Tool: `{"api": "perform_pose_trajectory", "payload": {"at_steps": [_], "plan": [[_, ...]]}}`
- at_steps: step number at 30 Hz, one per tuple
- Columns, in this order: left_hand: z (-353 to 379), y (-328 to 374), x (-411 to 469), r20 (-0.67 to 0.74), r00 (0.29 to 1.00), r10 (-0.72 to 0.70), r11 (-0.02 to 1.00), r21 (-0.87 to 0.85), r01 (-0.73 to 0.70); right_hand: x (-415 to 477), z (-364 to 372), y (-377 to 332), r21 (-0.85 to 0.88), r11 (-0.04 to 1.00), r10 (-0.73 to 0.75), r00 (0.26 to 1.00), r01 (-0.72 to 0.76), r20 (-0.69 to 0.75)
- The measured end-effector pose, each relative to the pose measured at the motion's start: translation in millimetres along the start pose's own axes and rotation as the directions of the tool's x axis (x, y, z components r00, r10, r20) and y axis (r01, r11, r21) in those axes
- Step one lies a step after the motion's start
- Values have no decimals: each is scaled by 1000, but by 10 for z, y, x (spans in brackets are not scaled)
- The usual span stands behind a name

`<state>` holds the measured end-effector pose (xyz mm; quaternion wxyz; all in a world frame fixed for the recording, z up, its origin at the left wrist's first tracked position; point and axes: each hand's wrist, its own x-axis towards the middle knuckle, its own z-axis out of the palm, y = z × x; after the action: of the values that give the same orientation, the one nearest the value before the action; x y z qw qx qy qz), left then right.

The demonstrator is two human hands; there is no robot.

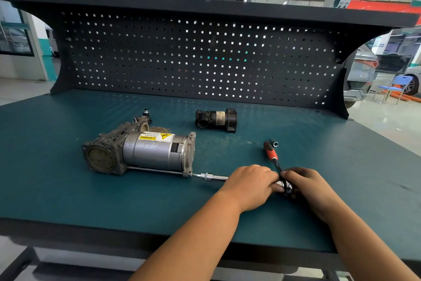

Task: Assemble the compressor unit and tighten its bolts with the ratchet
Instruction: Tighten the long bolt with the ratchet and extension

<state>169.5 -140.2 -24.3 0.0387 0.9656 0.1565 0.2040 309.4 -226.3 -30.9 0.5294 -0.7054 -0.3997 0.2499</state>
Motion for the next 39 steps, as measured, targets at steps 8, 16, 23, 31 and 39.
{"api": "perform_pose_trajectory", "payload": {"at_steps": [8,16,23,31,39], "plan": [[5,-10,-5,6,1000,8,1000,21,-8,-53,-20,6,210,977,-46,996,30,70],[16,-22,-1,15,1000,-14,1000,3,14,-142,-52,-4,202,961,-214,971,189,108],[32,-75,8,-23,999,-46,999,6,46,-186,-9,-14,64,922,-384,923,383,5],[33,-78,8,-12,996,-88,996,25,88,-140,29,-7,122,936,-320,943,329,-88],[18,-46,-31,-47,999,7,1000,23,-6,-54,94,-51,-110,977,-194,975,182,-113]]}}
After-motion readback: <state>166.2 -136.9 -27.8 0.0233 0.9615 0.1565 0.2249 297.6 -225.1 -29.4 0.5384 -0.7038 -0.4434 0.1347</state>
